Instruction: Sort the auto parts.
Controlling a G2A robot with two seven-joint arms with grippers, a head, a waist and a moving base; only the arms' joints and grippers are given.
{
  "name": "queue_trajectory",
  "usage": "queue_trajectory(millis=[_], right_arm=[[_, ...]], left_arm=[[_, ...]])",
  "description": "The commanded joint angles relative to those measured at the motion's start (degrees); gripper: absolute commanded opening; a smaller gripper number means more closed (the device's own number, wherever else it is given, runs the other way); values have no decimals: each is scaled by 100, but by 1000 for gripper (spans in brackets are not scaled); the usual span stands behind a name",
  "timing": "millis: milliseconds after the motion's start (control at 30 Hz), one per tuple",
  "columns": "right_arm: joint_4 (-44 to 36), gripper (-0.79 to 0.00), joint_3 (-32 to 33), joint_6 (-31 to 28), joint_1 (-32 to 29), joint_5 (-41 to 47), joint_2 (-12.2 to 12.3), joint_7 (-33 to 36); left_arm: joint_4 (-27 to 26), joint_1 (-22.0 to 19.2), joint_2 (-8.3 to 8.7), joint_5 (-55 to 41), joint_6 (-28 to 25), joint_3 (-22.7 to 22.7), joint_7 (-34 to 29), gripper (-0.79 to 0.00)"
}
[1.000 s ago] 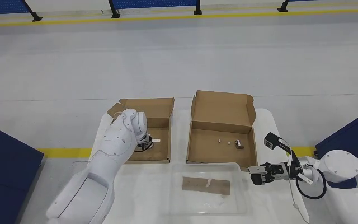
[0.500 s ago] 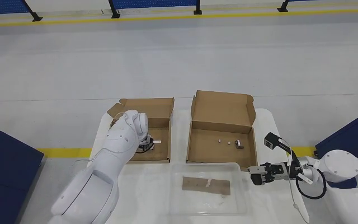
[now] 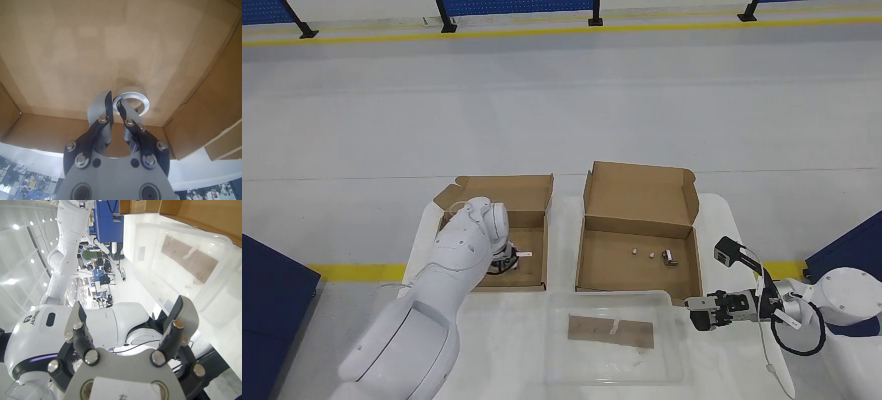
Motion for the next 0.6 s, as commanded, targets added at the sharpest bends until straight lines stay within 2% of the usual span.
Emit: queue_trajectory(millis=[0,433,467,567], right_arm=[[0,0,0,0,0,0,0,0],[0,0,0,0,0,0,0,0],[0,0,0,0,0,0,0,0],[0,0,0,0,0,0,0,0]], left_arm=[[27,-7,-14,-2,-6,1,5,-677],[164,-108,-51,-40,31,-37,-23,-453],[168,-116,-48,-51,21,-46,-26,-406],[187,-136,-33,-47,-13,-60,-37,-157]])
